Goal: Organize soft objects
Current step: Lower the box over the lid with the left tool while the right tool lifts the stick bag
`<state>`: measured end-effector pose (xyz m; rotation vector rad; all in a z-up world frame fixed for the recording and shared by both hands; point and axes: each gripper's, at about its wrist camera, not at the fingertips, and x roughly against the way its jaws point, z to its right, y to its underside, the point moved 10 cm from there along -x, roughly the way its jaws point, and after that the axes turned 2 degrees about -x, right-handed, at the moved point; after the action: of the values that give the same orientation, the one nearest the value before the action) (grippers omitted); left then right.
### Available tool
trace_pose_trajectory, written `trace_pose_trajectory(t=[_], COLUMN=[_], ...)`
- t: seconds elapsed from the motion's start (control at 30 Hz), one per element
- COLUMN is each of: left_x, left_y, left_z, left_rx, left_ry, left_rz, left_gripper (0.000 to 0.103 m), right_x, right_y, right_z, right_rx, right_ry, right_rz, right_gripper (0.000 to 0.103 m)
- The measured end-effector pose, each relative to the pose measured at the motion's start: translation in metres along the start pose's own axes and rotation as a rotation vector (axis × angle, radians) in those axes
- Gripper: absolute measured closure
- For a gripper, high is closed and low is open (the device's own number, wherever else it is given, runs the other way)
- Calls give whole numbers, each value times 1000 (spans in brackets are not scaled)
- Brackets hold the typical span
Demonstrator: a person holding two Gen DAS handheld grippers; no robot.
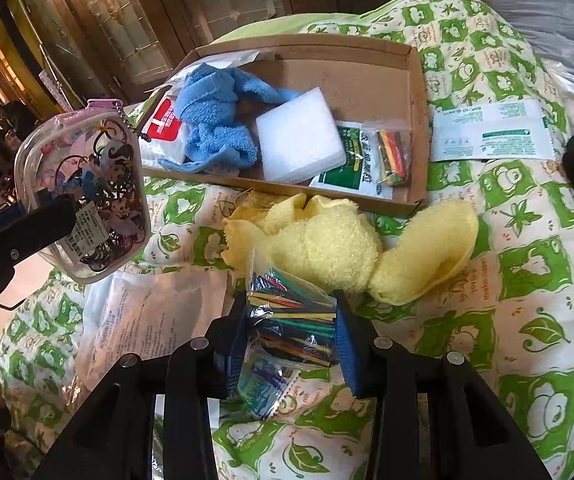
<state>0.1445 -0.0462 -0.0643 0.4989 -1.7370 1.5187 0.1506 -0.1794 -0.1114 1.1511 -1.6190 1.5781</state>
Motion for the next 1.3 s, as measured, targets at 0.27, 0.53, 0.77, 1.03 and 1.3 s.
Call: trace_pose_trajectory(t=[0.27,0.53,0.77,1.03,1.3], left_x=[1,4,12,10,-14], left_y=[-8,-22,-35,-47,-51], left_z=[-2,-18,-61,-97,-107], left_rx=[-4,13,72,95,102], left_ry=[-1,-25,-85,-147,-166], left_rz=[13,38,54,57,30], left_gripper=[83,83,83,83,83], right_x=[9,19,19,14,12], right_y=[-6,-16,-20,-27,-38], right_z=[-2,4,10,9,10], right_rx=[16,11,-8,-2,3], right_ry=[27,32,24,13,12], right_rz=[30,65,69,67,80], right_gripper=[65,65,65,65,65])
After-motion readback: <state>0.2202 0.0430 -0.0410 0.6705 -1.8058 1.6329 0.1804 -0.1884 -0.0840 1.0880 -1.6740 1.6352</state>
